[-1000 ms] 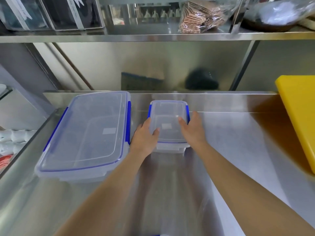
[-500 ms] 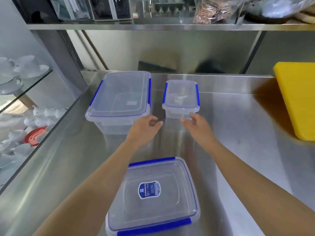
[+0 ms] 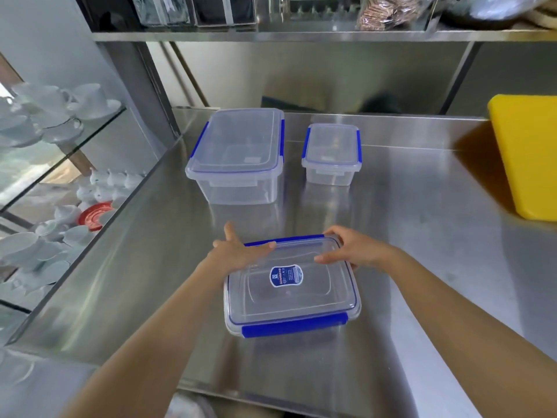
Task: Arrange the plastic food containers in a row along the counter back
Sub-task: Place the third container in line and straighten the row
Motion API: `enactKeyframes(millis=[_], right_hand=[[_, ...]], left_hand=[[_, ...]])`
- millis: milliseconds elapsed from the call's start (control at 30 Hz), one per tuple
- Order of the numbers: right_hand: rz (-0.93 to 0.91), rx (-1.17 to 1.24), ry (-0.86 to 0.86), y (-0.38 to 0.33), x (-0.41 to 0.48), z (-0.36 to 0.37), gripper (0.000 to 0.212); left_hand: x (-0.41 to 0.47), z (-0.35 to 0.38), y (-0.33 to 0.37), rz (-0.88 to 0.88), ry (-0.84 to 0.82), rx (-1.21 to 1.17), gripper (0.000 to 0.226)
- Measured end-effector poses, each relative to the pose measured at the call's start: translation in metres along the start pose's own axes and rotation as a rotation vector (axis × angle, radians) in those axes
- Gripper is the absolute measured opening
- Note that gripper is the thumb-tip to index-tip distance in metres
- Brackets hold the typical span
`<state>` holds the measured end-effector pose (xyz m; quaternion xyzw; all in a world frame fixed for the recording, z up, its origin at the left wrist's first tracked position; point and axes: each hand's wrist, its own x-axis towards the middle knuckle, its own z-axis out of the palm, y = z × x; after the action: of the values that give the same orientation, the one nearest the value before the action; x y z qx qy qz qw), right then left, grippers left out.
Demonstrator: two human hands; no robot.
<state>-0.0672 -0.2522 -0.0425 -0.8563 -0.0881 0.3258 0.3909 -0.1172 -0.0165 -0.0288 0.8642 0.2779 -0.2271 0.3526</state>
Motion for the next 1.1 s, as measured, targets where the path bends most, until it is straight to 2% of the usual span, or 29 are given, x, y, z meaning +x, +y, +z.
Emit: enactKeyframes(millis=[67,133,333,467,567,633,700,800,900,967,1033,1100], right_hand=[[0.012,-0.003,0.013,0.005,-0.003,-0.002,0.055],[0.029,0.033,0.042,0.011,-0.011,-0.006,0.053],[0.121,0.211,0.261,0.042,-0.035,-0.033,0.041],[0.202,0.353,0.471,0.064,-0.05,-0.053,0.052],[0.25,0.395,0.59,0.078,-0.06,-0.063,0.054],[0.298,0.357,0.656,0.087,-0.062,-0.068,0.054],[0.352,0.215,0.708,0.097,-0.06,-0.073,0.056],[0.398,0.087,0.748,0.11,-0.057,-0.084,0.053],[0.431,0.077,0.795,0.119,-0.051,-0.099,0.051],[0.448,0.097,0.822,0.122,-0.043,-0.108,0.049],[0.455,0.101,0.833,0.122,-0.034,-0.117,0.046],[0.456,0.083,0.832,0.12,-0.022,-0.128,0.044]], left_hand=[[-0.003,0.0,-0.001,-0.005,-0.043,-0.162,0.12],[-0.004,0.003,0.001,0.014,-0.062,-0.294,0.108],[-0.003,0.032,0.034,0.073,-0.104,-0.341,0.096],[-0.005,0.062,0.067,0.072,-0.074,-0.369,0.082],[-0.012,0.086,0.094,0.037,-0.163,-0.423,0.089],[-0.015,0.104,0.111,0.081,-0.226,-0.479,0.07],[-0.015,0.124,0.125,0.154,-0.284,-0.498,0.05],[-0.008,0.147,0.142,0.291,-0.292,-0.449,0.04],[-0.002,0.154,0.156,0.414,-0.392,-0.495,0.052],[0.008,0.159,0.16,0.557,-0.467,-0.474,0.084],[0.017,0.165,0.165,0.662,-0.473,-0.351,0.115],[0.022,0.167,0.175,0.673,-0.405,-0.303,0.121]])
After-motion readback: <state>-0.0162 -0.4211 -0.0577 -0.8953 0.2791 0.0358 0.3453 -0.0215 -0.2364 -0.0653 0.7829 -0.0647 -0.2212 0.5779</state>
